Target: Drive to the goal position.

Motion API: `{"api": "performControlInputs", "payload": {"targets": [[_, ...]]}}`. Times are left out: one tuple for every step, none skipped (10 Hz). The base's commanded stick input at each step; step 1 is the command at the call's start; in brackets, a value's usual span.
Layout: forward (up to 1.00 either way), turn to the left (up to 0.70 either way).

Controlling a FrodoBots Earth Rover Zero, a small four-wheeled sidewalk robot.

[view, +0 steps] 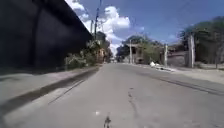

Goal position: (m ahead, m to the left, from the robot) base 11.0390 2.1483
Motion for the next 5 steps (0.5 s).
{"api": "performControlInputs", "payload": {"targets": [[1.00, 0.01], [1.00, 0.01], [1.00, 0.01], [1.00, 0.01], [1.00, 0.01]]}}
